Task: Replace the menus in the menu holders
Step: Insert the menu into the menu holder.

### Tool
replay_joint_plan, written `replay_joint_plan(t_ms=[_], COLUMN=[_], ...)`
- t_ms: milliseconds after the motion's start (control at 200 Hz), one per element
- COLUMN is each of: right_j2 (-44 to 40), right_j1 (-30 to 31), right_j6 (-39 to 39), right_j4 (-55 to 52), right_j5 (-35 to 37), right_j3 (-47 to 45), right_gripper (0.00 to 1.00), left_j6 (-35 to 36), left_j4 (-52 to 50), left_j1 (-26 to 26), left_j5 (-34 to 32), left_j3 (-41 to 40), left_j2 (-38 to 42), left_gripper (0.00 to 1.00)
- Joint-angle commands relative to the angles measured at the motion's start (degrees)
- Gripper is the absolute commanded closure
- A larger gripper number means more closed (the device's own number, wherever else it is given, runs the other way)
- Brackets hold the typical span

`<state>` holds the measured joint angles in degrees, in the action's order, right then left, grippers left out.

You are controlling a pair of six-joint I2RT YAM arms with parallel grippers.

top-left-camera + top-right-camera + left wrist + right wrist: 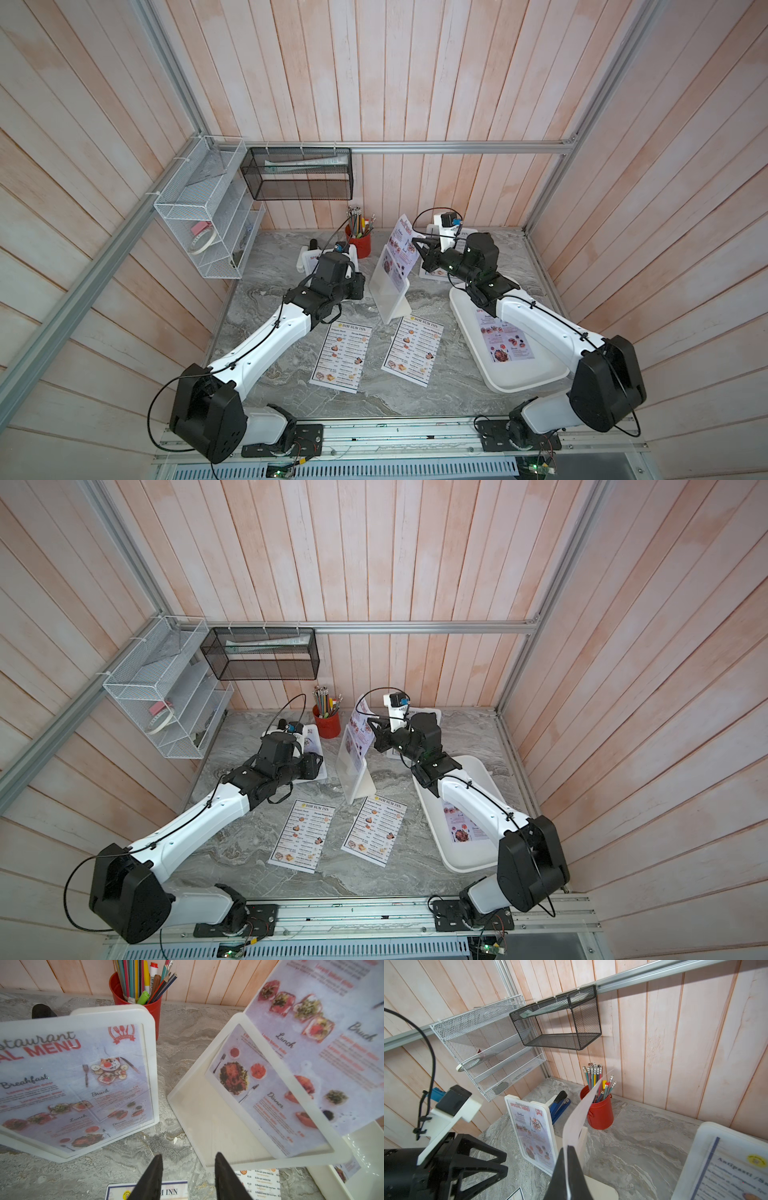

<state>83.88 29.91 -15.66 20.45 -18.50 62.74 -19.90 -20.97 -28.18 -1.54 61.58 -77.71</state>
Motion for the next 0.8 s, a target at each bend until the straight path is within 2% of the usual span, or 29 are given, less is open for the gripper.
replay_joint_plan(t_ms=[0, 245, 795], right_j2=[-1.65, -2.96, -2.84], right_j1=[1.32, 2.84, 6.84], right_j6=[-1.56, -3.34, -5.67], right_j4=[1.17, 2.13, 0.6], right_j5=[0.22, 1.36, 4.08], right_j3=[-1.79, -4.39, -9.22], right_gripper=[0.95, 0.94, 0.82], left_j6=[0.57, 0.4, 0.06], left_j4=[1.46, 1.54, 2.25], left_j1=[0.24, 0.28, 0.28], left_j5=[-0.22, -0.3, -0.03], left_j3=[0.2, -0.14, -0.75], left_j2=[-0.07, 0.41, 1.2], left_gripper=[0.56, 0.56, 0.56])
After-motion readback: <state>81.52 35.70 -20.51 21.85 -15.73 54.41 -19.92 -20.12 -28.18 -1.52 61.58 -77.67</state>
